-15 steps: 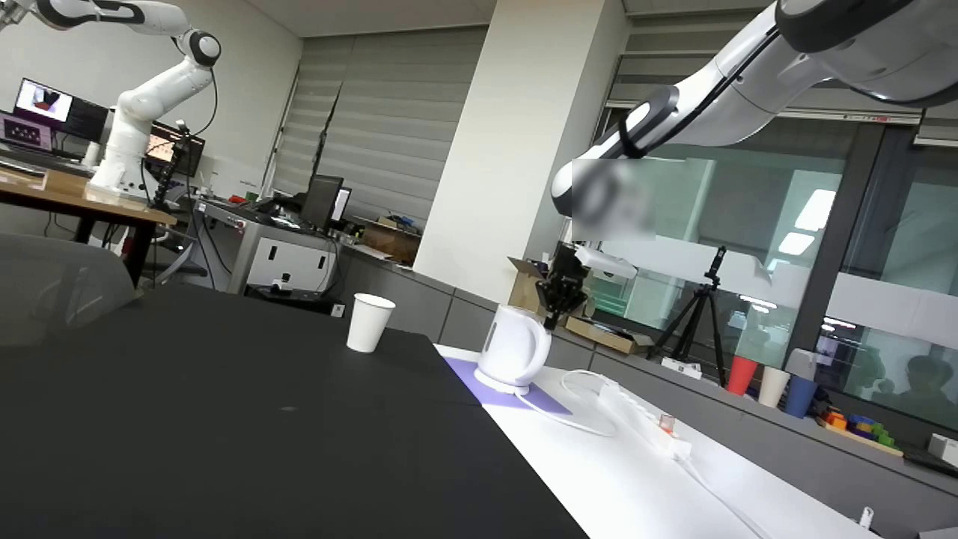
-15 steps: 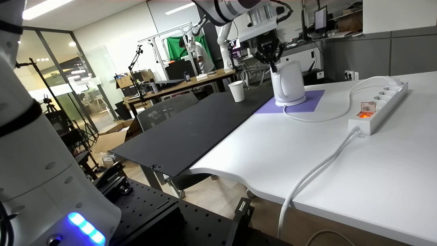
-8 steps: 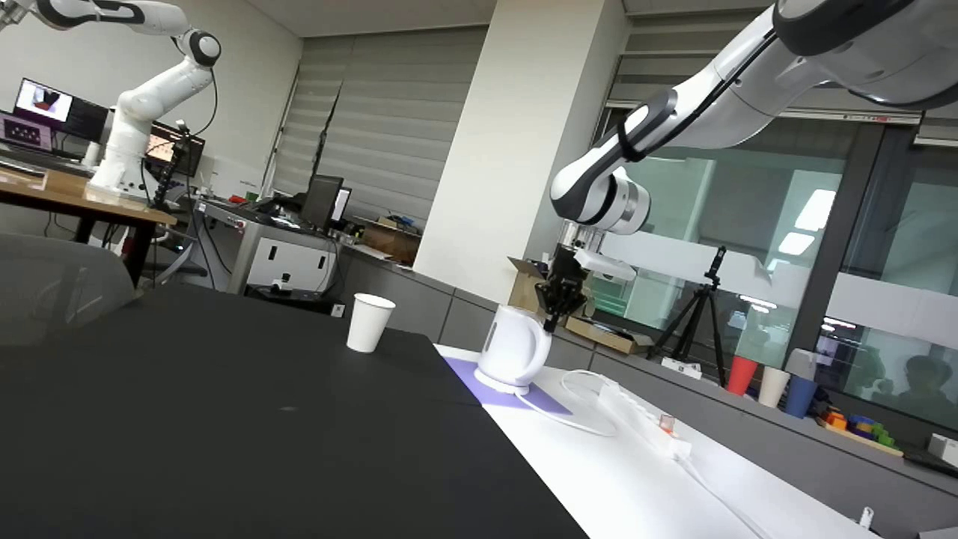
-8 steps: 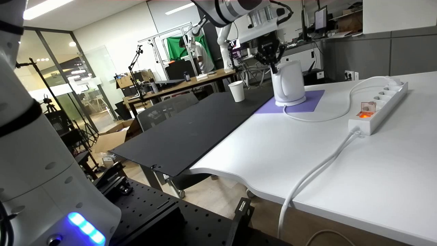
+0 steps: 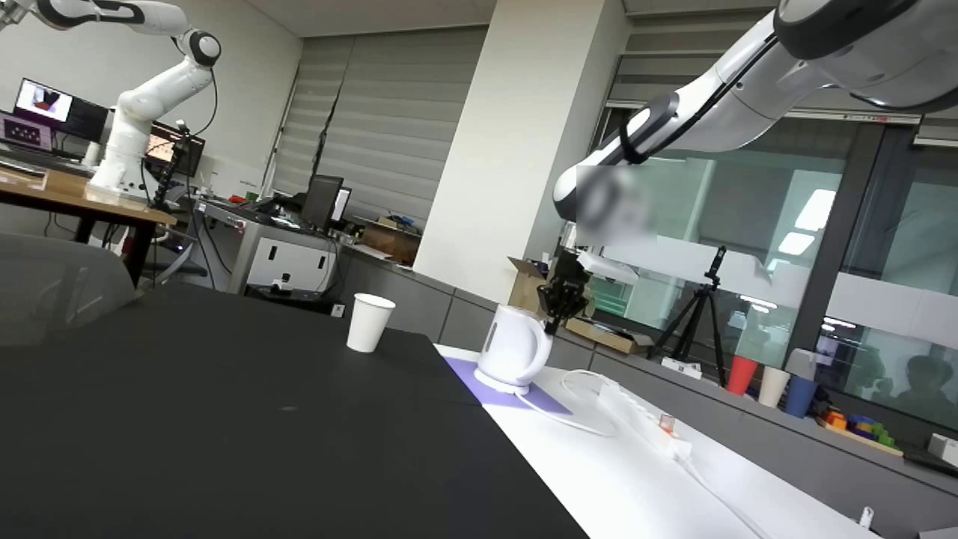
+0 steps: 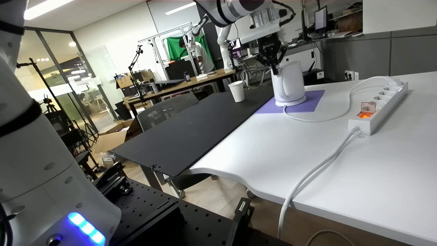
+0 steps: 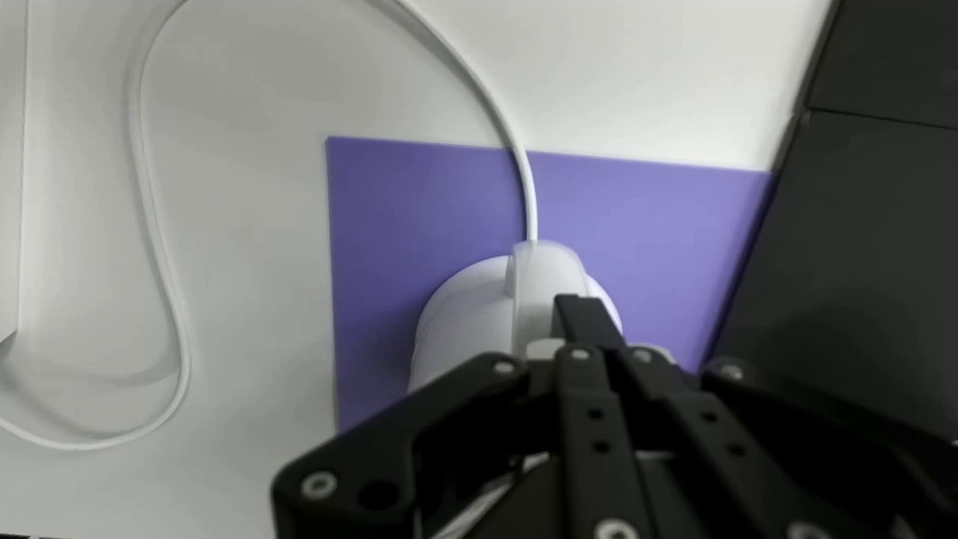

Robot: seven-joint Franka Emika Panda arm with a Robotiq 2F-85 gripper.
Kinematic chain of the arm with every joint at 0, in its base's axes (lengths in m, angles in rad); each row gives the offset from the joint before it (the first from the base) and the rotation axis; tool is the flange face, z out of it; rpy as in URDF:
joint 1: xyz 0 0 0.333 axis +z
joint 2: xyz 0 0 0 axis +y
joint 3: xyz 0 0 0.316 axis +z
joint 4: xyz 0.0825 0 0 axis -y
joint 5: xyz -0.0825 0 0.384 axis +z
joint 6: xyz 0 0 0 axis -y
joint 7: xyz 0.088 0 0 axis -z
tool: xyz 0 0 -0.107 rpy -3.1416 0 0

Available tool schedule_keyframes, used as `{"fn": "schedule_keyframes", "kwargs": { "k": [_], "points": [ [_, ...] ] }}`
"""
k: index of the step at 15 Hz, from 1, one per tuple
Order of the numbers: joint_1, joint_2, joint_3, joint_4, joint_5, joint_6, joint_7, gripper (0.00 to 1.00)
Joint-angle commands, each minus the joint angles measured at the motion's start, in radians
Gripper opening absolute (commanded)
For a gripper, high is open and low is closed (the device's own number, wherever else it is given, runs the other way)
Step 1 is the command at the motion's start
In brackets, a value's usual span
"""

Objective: Switch off the electric kettle

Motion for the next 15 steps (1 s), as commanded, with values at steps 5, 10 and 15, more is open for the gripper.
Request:
{"fn": "schedule_keyframes", "kwargs": {
  "k": [5, 10, 15],
  "points": [
    [-0.069, 0.028, 0.052, 0.09, 0.098, -0.096, -0.07, 0.0],
    [-0.023, -0.04, -0.004, 0.121, 0.026, -0.258, 0.015, 0.0],
    [0.005, -0.096, -0.036, 0.142, -0.033, -0.311, 0.073, 0.0]
  ]
}}
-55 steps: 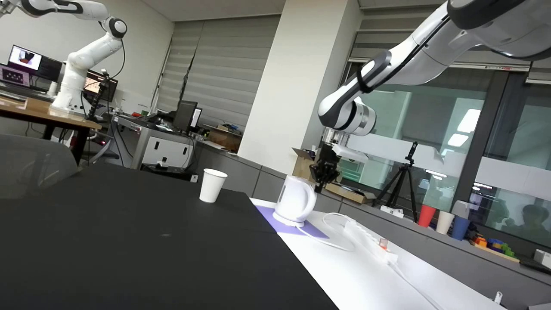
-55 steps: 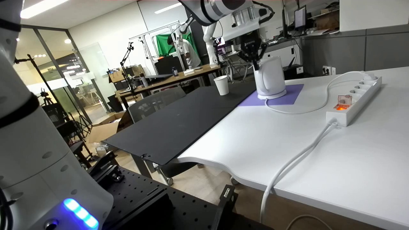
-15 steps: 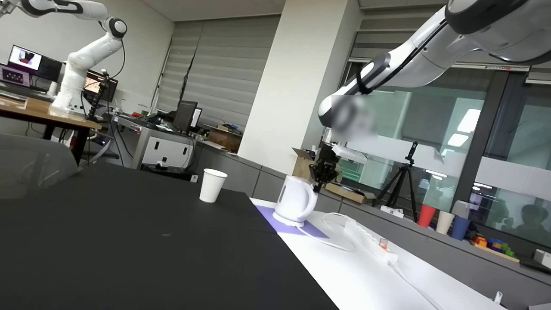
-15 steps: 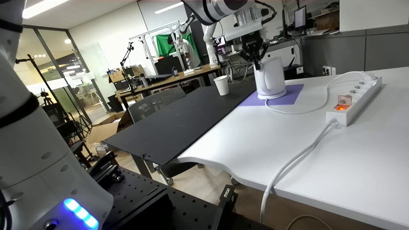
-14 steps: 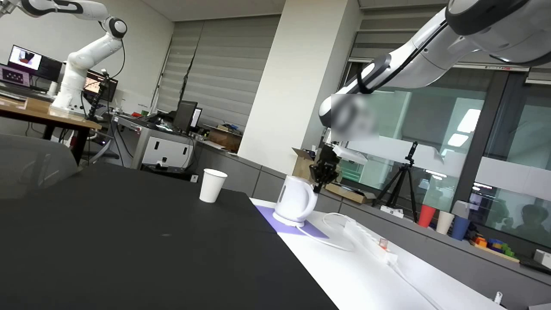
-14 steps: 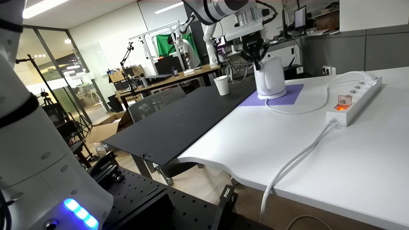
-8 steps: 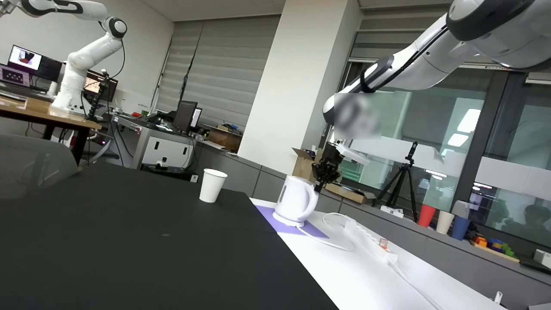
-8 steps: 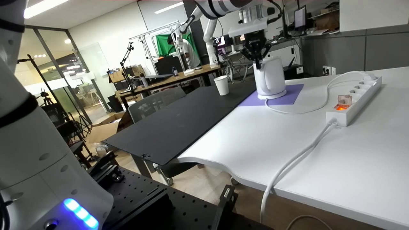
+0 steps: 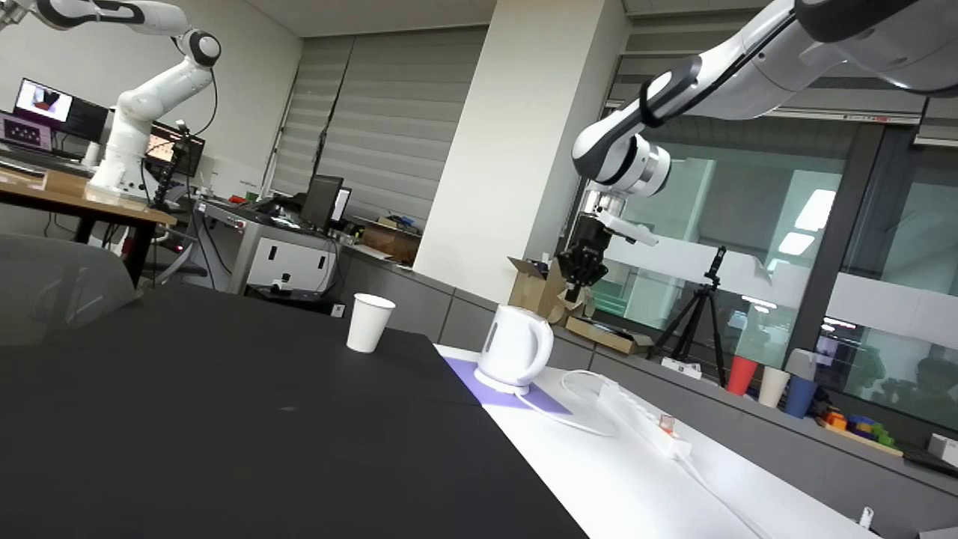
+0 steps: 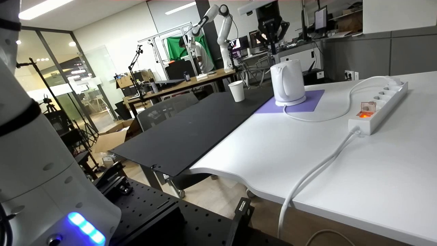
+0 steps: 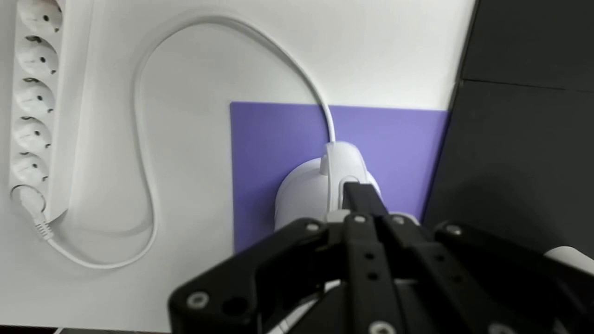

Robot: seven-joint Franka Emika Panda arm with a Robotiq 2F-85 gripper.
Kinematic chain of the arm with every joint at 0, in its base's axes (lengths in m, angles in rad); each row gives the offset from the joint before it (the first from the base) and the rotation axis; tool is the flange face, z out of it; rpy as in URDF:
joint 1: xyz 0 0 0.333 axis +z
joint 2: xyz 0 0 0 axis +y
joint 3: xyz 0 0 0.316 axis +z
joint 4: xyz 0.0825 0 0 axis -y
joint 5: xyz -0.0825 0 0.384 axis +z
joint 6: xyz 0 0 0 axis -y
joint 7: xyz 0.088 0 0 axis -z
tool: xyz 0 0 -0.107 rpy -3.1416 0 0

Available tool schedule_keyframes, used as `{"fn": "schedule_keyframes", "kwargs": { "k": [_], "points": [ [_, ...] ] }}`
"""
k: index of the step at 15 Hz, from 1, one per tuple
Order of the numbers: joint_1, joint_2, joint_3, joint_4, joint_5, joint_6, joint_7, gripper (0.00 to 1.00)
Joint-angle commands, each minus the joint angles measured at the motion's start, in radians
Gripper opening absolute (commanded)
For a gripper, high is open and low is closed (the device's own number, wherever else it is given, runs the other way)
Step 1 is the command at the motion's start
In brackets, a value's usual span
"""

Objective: Switch off the electric kettle

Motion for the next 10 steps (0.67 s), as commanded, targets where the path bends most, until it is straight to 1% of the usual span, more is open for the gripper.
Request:
{"fn": "schedule_keyframes", "kwargs": {
  "k": [1, 6, 7, 8, 9, 10],
  "points": [
    [0.029, -0.036, -0.031, 0.019, -0.047, -0.038, 0.074, 0.0],
    [0.047, -0.044, -0.046, 0.019, -0.076, -0.017, 0.115, 0.0],
    [0.049, -0.046, -0.047, 0.02, -0.079, -0.024, 0.126, 0.26],
    [0.05, -0.05, -0.049, 0.019, -0.08, -0.028, 0.126, 0.27],
    [0.053, -0.052, -0.051, 0.018, -0.084, -0.026, 0.129, 0.32],
    [0.054, -0.055, -0.052, 0.016, -0.086, -0.023, 0.131, 0.4]
  ]
}}
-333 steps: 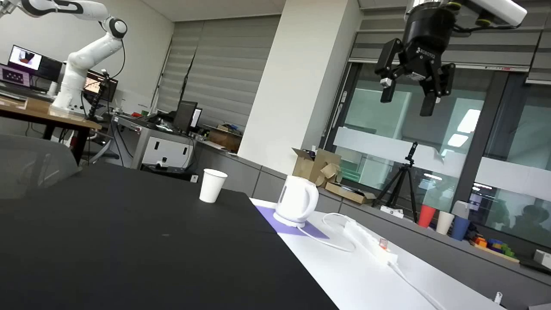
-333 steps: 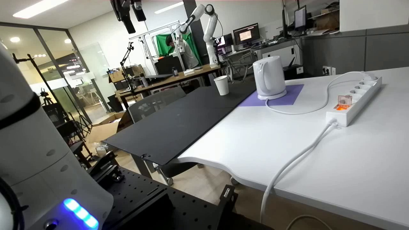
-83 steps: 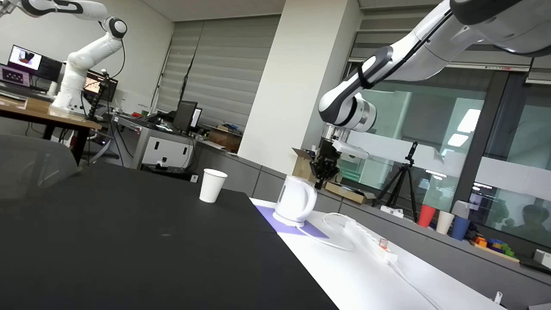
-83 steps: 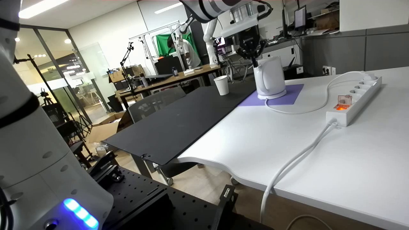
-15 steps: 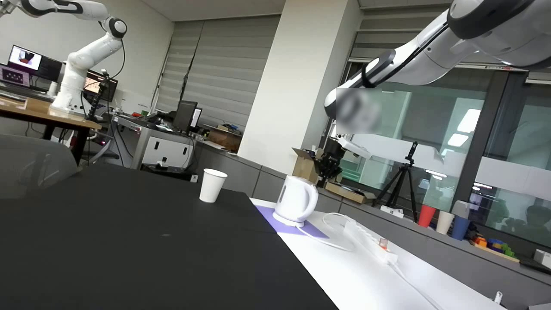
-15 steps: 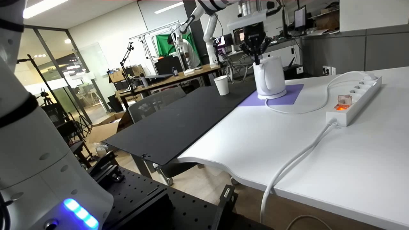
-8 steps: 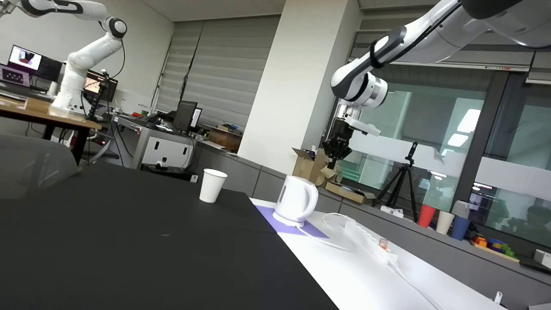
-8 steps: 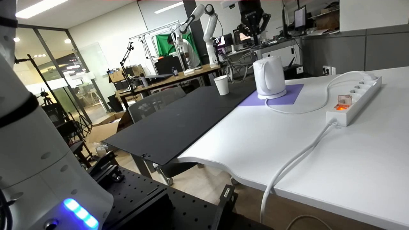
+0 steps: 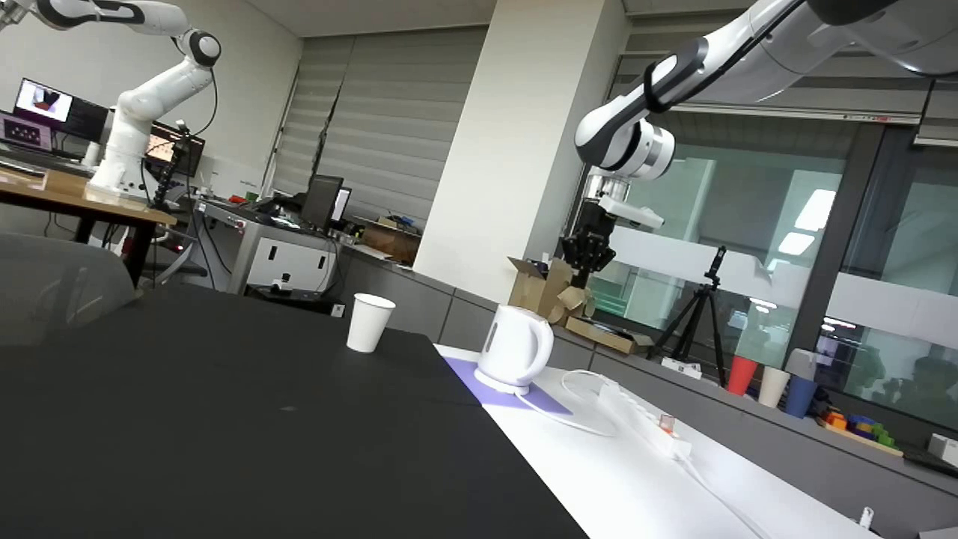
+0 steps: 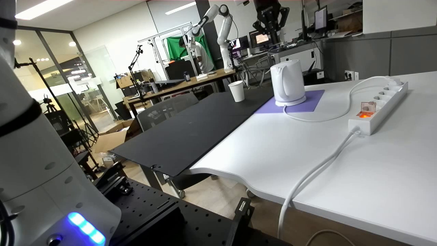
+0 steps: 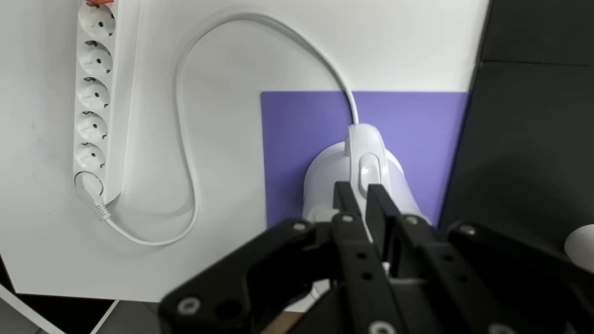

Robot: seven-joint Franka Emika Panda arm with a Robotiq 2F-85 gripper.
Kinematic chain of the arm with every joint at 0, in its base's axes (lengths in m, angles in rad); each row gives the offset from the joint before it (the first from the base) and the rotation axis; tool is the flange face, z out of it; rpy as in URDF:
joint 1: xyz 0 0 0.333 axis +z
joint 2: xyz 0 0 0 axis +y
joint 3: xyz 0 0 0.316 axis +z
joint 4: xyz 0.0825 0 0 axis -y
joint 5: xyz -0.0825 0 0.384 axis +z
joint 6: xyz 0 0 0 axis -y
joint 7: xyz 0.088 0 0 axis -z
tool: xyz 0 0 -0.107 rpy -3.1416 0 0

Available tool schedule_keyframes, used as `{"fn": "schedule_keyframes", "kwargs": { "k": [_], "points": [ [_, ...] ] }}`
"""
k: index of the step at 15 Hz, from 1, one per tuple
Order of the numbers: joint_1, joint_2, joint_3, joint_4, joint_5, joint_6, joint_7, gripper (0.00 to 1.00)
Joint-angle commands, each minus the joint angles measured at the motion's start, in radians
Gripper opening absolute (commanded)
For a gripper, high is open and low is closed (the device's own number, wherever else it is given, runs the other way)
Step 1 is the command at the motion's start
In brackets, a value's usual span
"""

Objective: Switch off the electric kettle

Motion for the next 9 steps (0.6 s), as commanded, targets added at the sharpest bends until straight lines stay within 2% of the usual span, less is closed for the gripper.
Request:
{"fn": "schedule_keyframes", "kwargs": {
  "k": [1, 9],
  "points": [
    [0.017, -0.017, -0.015, 0.009, -0.033, -0.015, 0.05, 0.46],
    [0.019, -0.02, -0.017, 0.005, -0.042, -0.006, 0.062, 1.0]
  ]
}}
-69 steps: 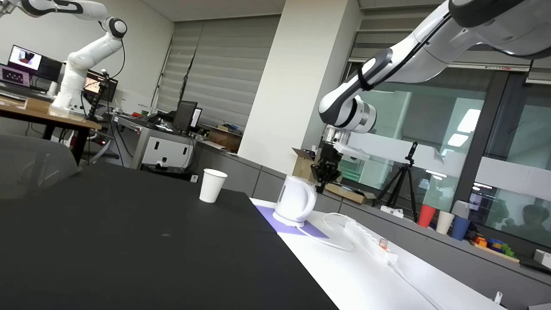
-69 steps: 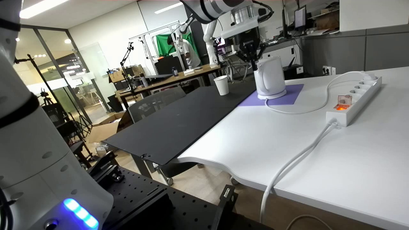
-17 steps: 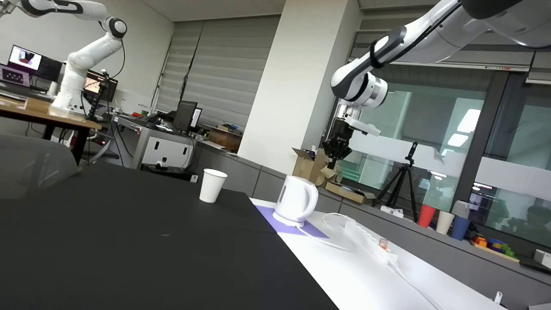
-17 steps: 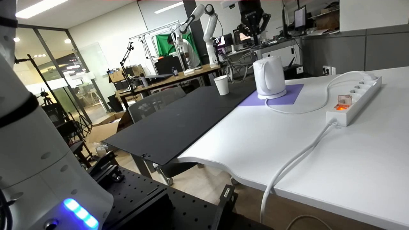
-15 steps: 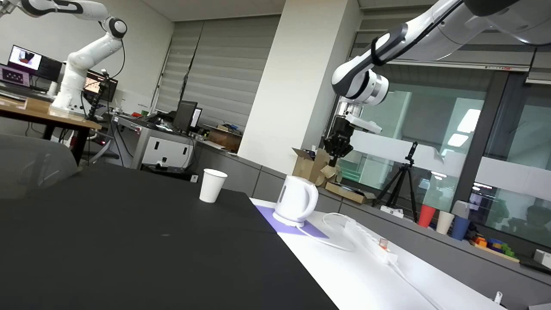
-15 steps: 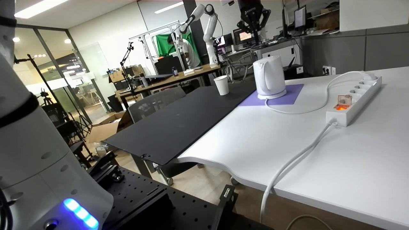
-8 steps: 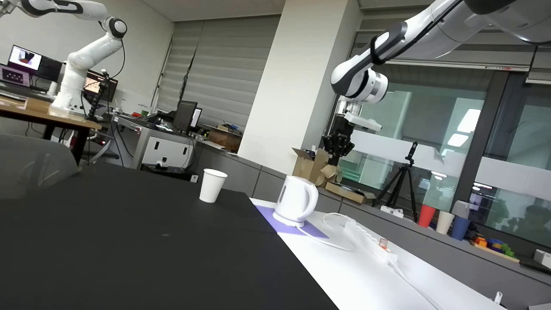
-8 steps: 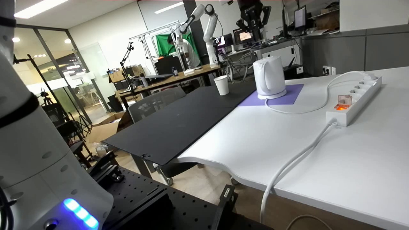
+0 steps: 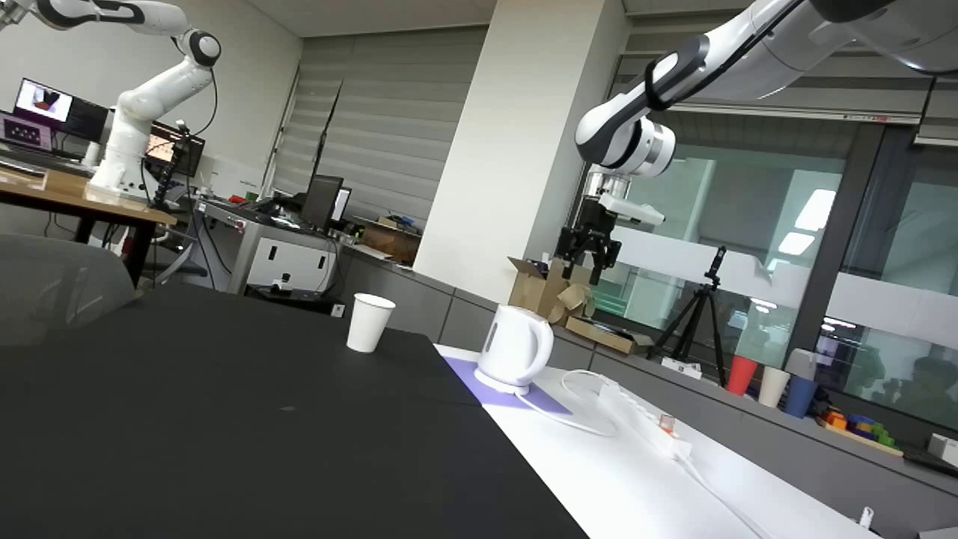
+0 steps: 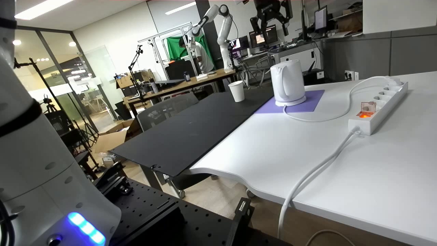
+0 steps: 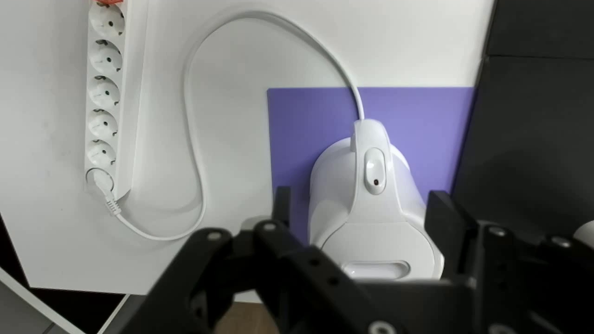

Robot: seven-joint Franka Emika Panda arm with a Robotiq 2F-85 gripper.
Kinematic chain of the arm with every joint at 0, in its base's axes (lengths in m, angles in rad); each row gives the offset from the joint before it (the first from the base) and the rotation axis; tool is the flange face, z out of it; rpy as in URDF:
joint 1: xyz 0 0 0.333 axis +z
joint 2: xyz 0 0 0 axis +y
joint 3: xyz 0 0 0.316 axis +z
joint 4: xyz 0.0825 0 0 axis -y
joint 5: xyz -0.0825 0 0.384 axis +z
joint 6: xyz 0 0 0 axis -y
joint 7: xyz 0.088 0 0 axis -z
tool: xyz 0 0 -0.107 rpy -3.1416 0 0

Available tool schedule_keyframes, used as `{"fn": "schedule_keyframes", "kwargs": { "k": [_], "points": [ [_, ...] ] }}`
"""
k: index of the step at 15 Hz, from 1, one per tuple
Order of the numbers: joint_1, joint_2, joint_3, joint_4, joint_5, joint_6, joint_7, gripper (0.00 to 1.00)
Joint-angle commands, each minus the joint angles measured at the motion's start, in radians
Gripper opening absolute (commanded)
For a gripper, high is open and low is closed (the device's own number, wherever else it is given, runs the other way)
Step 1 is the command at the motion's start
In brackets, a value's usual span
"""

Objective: Switch off the electric kettle

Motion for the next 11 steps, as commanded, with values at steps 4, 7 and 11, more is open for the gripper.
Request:
{"fn": "schedule_keyframes", "kwargs": {
  "k": [4, 7, 11],
  "points": [
    [0.017, -0.013, -0.015, 0.003, -0.04, -0.008, 0.044, 1.0],
    [0.018, -0.011, -0.016, 0.005, -0.044, -0.013, 0.045, 1.0],
    [0.002, 0.001, -0.001, 0.003, -0.019, -0.008, 0.003, 1.0]
  ]
}}
